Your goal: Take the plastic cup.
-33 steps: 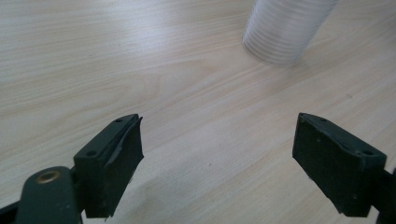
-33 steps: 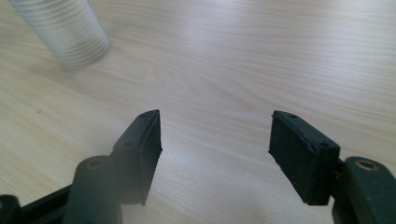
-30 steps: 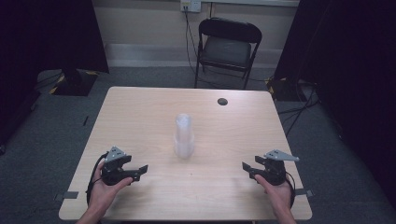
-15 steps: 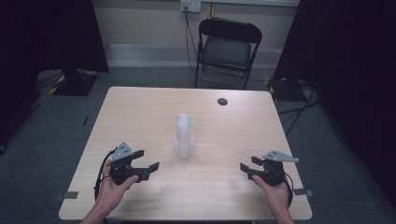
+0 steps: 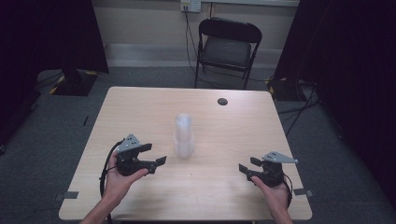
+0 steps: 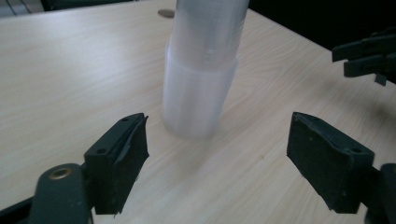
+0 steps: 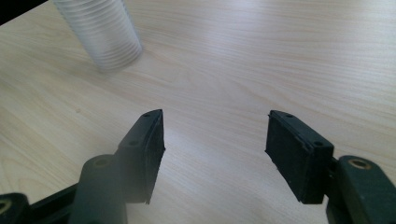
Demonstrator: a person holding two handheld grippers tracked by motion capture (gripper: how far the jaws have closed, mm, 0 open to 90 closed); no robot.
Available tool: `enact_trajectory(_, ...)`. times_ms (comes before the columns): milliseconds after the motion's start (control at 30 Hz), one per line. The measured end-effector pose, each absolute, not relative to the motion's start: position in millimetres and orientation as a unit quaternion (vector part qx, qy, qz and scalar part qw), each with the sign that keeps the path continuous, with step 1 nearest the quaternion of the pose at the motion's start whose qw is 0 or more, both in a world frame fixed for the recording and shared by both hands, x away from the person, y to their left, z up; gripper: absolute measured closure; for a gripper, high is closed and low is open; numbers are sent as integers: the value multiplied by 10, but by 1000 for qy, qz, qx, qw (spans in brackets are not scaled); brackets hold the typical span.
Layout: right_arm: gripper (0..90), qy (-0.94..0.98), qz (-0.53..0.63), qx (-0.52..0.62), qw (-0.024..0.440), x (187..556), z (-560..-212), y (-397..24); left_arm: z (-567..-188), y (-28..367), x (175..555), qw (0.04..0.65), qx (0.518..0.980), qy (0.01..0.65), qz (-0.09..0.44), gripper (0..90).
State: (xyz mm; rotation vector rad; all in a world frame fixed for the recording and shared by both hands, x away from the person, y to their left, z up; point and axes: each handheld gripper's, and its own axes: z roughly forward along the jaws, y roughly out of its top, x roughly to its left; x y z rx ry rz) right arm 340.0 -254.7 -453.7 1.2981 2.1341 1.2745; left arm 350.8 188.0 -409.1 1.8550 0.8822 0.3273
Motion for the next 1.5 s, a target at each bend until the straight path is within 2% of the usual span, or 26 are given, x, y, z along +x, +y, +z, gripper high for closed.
enact_trajectory(100, 359, 751, 450, 453, 170, 3376, -4531, -2533, -4045, 1834, 3529, 511, 770, 356, 139, 214)
enact_trajectory(333, 337, 747, 461, 449, 169, 3370, -4532, -2526, -3970, 1721, 3640, 515, 773, 339, 146, 161)
enact_trajectory(867, 281, 755, 463, 434, 163, 3358, -4530, -2466, -3821, 1550, 3895, 536, 770, 308, 161, 166)
enact_trajectory(1200, 277, 754, 467, 429, 170, 3345, -4512, -2465, -3714, 1479, 4048, 554, 749, 320, 168, 202)
enact_trajectory(1500, 277, 754, 468, 430, 167, 3348, -4517, -2472, -3721, 1345, 4219, 543, 758, 326, 157, 170)
